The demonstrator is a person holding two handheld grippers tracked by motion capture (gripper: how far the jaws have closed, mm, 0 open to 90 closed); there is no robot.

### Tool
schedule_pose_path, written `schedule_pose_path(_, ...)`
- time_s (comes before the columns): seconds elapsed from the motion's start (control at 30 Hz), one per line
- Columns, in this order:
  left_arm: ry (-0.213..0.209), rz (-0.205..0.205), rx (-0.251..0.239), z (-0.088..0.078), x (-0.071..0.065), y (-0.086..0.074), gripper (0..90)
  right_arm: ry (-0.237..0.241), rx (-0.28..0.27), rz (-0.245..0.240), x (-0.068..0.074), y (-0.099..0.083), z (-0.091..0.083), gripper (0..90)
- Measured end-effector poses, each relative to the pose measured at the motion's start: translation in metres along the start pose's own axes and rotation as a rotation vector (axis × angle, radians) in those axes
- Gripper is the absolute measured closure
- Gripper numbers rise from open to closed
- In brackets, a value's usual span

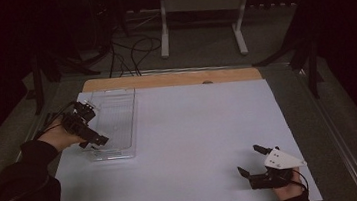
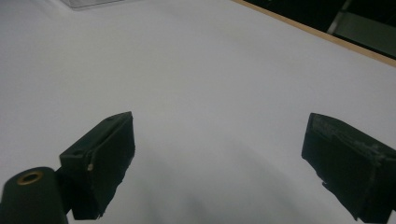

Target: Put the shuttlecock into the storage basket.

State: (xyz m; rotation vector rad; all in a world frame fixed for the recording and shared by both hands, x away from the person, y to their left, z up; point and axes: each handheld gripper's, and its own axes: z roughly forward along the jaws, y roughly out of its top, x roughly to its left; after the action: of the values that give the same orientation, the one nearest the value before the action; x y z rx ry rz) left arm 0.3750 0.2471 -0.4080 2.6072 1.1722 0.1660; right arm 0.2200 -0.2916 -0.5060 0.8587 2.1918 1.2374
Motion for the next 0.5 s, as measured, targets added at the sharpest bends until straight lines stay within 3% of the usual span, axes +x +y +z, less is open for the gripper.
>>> schedule_pose_path(0.2,0.0,0.042,-0.059,-0.003,-0.01,0.009,0.0,0.001,0.002,0.001,0.0,0.0,0.0,9.7)
schedule_pose_path(0.5,-0.036,0.035,-0.109,-0.008,-0.017,0.019,0.0,-0.004,0.001,0.003,-0.001,0.0,-0.001,9.7)
